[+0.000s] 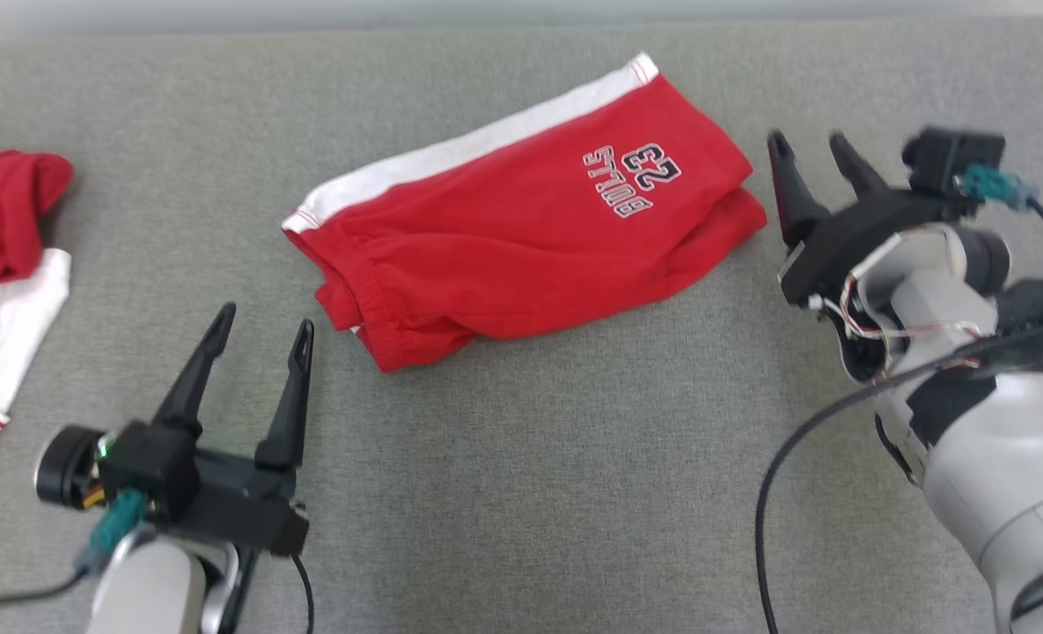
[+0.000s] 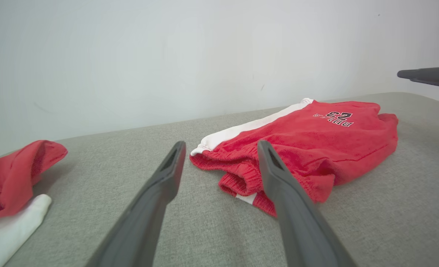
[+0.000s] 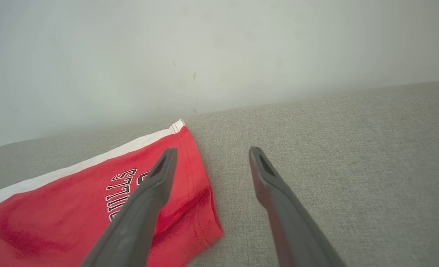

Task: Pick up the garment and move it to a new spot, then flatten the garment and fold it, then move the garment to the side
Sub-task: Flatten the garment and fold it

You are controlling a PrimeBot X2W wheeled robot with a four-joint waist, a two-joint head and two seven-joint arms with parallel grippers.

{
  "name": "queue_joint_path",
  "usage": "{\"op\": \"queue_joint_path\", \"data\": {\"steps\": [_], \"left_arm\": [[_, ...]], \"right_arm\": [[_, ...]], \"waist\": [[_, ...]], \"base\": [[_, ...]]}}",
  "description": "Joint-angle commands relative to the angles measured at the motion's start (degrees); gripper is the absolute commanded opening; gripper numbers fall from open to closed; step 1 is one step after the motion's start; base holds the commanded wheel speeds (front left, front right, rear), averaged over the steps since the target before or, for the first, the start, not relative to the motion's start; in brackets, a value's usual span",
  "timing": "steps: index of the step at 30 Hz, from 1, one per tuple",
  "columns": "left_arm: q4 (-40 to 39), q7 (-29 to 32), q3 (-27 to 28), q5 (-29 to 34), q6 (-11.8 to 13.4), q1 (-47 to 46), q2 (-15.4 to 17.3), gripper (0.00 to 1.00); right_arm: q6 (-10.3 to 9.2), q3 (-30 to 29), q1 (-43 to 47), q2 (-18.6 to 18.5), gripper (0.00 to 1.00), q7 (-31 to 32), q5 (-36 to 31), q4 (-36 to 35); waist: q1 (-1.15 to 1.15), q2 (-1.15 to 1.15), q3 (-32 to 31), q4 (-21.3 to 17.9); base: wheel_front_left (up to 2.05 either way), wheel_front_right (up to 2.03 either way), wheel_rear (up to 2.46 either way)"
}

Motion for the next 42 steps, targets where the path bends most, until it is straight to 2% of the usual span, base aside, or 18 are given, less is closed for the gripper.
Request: {"op": "queue_joint_path", "data": {"steps": [1,9,19,34,35,36,37,42], "left_arm": [[-0.96,-0.07,0.43,0.39,0.48,1.6,-0.33,1.0],[-7.92,-0.07,1.88,2.06,2.39,8.36,-2.4,1.0],[-8.39,-0.07,3.24,1.96,1.47,9.9,-4.49,1.0],[-7.48,-0.07,3.59,2.98,-0.08,8.91,-6.93,1.0],[-7.38,-0.07,3.58,2.99,-0.19,8.9,-7.06,1.0],[-7.27,-0.07,3.57,2.96,-0.31,8.88,-7.16,1.0],[-7.12,-0.07,3.59,2.99,-0.39,8.86,-7.28,1.0],[-6.49,-0.07,3.7,3.0,-0.49,8.87,-7.65,1.0]], "right_arm": [[-0.06,0.13,1.1,-0.33,1.0,-0.33,0.54,-0.18],[-0.06,-0.26,5.24,-1.03,1.0,-0.47,3.95,1.26],[-0.06,-0.73,4.94,-0.1,1.0,0.37,7.56,4.51],[-0.06,0.3,1.22,1.67,1.0,1.95,8.32,10.76],[-0.06,0.48,1.08,1.84,0.88,2.13,8.29,10.95],[-0.06,0.64,0.93,1.91,0.24,2.41,8.24,11.21],[-0.06,0.77,0.76,1.98,0.0,2.51,8.2,11.39],[-0.06,1.07,0.85,1.52,0.0,1.8,8.26,11.45]], "waist": [[0.01,0.0,-1.34,0.54],[0.01,0.0,-2.81,2.31],[0.01,0.0,-1.31,5.4],[0.01,0.0,0.61,8.77],[0.01,0.0,0.62,8.86],[0.01,0.0,0.58,8.97],[0.01,0.0,0.54,9.06],[0.01,0.0,-0.05,9.4]], "base": [[0.0,0.0,0.0],[0.0,0.0,0.0],[0.0,0.0,0.0],[0.0,0.0,0.0],[0.0,0.0,0.0],[0.0,0.0,0.0],[0.0,0.0,0.0],[0.0,0.0,0.0]]}}
